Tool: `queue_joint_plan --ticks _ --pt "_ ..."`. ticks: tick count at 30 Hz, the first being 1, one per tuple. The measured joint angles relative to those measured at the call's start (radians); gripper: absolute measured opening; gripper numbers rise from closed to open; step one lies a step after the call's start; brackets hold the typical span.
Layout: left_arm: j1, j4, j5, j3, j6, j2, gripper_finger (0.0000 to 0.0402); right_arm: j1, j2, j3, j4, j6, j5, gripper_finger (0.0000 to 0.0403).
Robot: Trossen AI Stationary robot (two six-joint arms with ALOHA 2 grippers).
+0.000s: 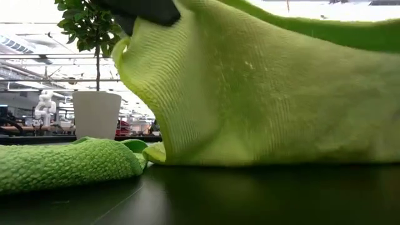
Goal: Fold microfiber towels
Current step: Fold the light green towel
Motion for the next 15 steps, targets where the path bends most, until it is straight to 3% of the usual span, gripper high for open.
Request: queue_joint_plan --ticks 6,9,15 --pt "-0.017 0.088 0.038 0.000 0.034 -0.002 0.0085 0.011 0.041 -0.061 0.242 -0.080 -0.067 0.0042" --pt "-0.028 0.141 0.085 0.000 0.059 -0.008 0.0129 0.012 0.048 -0.062 0.263 -0.105 -0.083 0.0081" --pt "-0.016 0.097 0.053 0.001 0.042 -0.009 0.0210 0.012 0.046 -0.062 0.263 -0.101 -0.083 0.0160"
